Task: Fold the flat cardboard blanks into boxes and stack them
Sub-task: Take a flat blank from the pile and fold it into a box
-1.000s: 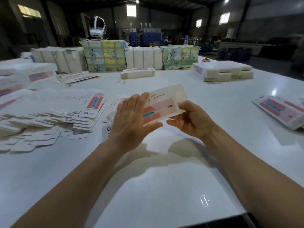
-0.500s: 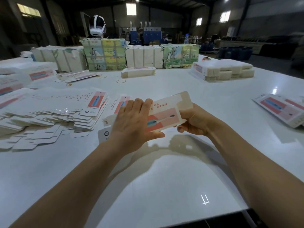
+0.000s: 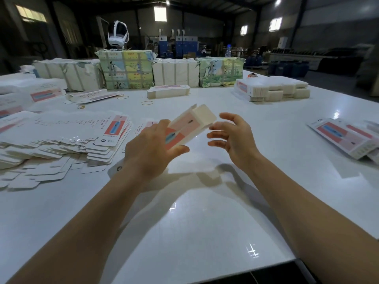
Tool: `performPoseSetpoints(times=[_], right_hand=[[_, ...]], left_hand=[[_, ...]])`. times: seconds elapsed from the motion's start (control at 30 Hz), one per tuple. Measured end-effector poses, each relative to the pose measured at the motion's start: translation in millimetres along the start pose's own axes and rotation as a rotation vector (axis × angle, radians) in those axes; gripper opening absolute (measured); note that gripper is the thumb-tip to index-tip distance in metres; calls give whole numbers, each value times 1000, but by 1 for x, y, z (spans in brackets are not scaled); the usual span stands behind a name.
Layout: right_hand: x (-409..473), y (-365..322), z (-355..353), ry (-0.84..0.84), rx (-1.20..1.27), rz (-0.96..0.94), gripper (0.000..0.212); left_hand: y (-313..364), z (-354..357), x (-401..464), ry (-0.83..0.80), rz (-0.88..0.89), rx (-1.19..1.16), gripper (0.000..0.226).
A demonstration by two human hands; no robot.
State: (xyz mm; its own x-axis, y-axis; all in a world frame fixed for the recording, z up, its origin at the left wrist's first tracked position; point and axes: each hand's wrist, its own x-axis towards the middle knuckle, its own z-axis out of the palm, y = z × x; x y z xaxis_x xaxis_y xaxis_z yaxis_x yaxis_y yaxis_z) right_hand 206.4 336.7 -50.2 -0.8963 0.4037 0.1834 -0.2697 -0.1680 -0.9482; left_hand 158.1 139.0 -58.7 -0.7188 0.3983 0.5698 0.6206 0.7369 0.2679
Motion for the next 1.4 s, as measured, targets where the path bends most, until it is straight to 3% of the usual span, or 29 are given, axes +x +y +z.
performPoseSetpoints(times=[0.13,0.3,0.43,0.63,0.77,1.03,1.2,1.27,1.33,1.4], right_hand=[[-16,14,18,109,-321,-293,18],[-25,22,29,130,-469,-330,21],[-29,16,28,124,-563,-334,38],[-33,13,24,-37,-695,-484,34],[-39,17,31,31,-620,-597,29],[-51,22,46,46,-643,-505,52],[-50,20,45,49,-704,-458,53],[-45,16,42,100,-678,-437,66],[-37,14,38,84,-475,-230,85],[-33,10,37,-26,-46,81,74]], left_hand=[[-4,0,-2,-40,-92,-96,59],[6,1,-4,-97,-106,-150,62],[7,0,-5,-144,-47,-167,59],[-18,-11,-7,-295,37,-220,77],[-26,-8,-6,-276,24,-226,74],[-10,2,-5,-132,39,-219,53],[-8,6,-8,-65,51,-178,44],[-9,6,-7,-18,75,-155,46],[-10,7,-7,1,96,-134,49],[-12,9,-8,-22,116,-99,53]])
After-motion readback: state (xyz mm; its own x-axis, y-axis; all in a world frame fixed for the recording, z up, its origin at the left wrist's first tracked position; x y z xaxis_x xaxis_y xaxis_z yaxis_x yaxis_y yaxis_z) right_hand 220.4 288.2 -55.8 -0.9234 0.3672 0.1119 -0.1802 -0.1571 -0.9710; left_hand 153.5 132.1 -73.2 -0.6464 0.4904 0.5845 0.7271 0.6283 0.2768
